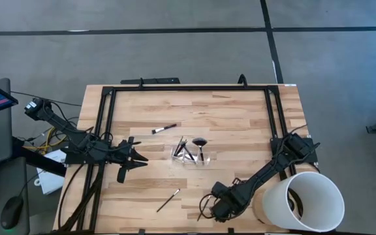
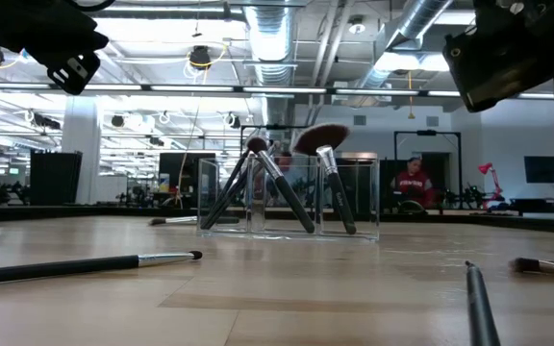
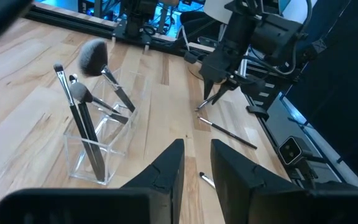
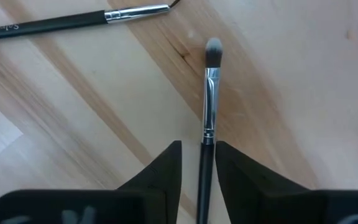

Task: Put items in baskets/containers
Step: Put the eyeshadow brush into the middle section of the transparent organizer

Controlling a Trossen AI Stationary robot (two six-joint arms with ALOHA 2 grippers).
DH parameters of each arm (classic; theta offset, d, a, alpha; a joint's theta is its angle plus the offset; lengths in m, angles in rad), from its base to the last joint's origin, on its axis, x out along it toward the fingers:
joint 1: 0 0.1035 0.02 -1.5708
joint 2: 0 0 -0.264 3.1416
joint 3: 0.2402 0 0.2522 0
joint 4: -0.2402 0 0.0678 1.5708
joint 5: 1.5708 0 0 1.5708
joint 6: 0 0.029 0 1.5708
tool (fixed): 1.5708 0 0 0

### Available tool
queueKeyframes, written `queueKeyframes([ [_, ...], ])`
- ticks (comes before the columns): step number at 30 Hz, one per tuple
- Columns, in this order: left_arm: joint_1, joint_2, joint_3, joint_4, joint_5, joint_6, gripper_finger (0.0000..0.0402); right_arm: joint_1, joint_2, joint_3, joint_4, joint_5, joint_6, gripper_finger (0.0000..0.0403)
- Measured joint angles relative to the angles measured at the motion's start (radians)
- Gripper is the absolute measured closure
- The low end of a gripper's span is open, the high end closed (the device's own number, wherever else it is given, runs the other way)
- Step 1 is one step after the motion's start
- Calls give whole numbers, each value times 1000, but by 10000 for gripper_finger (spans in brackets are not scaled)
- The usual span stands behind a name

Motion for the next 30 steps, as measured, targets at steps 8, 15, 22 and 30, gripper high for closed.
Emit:
queueKeyframes([
  [8,0,0,0,0,0,0,325,-2,-1,-5,-8,13,0,327],
  [15,0,0,0,0,0,0,325,-14,-4,-44,29,14,0,327],
  [22,0,0,0,0,0,0,325,-13,2,-44,25,32,-1,327],
  [30,1,0,-1,0,0,0,325,-32,28,-41,15,27,-52,336],
])
